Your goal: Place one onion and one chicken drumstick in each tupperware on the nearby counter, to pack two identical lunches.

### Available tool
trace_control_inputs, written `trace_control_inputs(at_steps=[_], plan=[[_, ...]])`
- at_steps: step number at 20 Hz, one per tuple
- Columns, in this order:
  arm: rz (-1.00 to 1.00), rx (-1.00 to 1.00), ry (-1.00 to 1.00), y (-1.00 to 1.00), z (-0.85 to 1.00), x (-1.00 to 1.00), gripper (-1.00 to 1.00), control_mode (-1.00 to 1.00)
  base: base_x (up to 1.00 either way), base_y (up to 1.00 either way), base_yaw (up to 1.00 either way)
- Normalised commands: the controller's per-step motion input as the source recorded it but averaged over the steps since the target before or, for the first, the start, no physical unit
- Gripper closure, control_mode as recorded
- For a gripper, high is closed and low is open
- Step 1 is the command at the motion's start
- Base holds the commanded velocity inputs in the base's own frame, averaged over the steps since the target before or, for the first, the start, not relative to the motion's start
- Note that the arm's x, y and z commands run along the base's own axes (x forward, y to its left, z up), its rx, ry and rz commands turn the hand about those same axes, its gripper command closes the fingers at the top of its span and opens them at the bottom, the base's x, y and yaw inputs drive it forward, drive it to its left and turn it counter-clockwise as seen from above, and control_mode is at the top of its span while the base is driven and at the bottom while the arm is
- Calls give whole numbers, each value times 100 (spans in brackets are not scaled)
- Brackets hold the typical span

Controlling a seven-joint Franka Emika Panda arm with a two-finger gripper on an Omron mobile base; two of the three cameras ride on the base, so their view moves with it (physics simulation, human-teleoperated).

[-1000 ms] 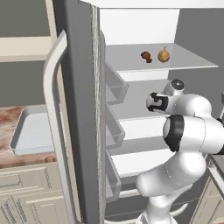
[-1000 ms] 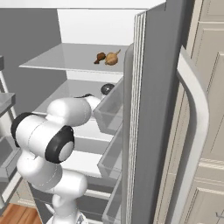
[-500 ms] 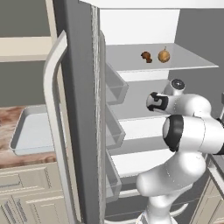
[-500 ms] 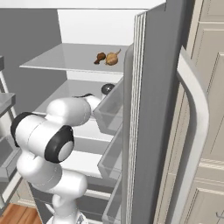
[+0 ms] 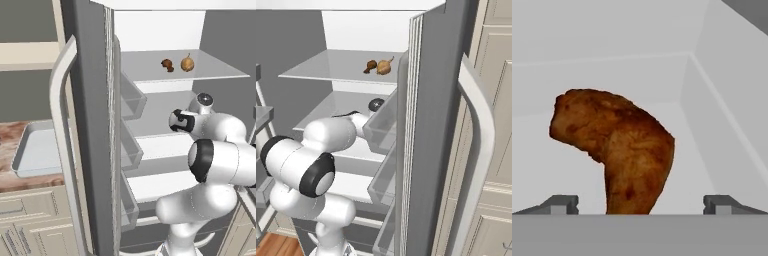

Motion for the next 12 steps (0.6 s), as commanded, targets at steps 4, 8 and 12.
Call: trace_control_inputs(at_steps=[4, 8, 12], plan=[[0, 0, 0, 3, -52, 41, -100, -100, 0, 0, 0], [-1, 0, 0, 2, -58, 25, -100, -100, 0, 0, 0], [-5, 0, 1, 3, -96, -27, -100, -100, 0, 0, 0]])
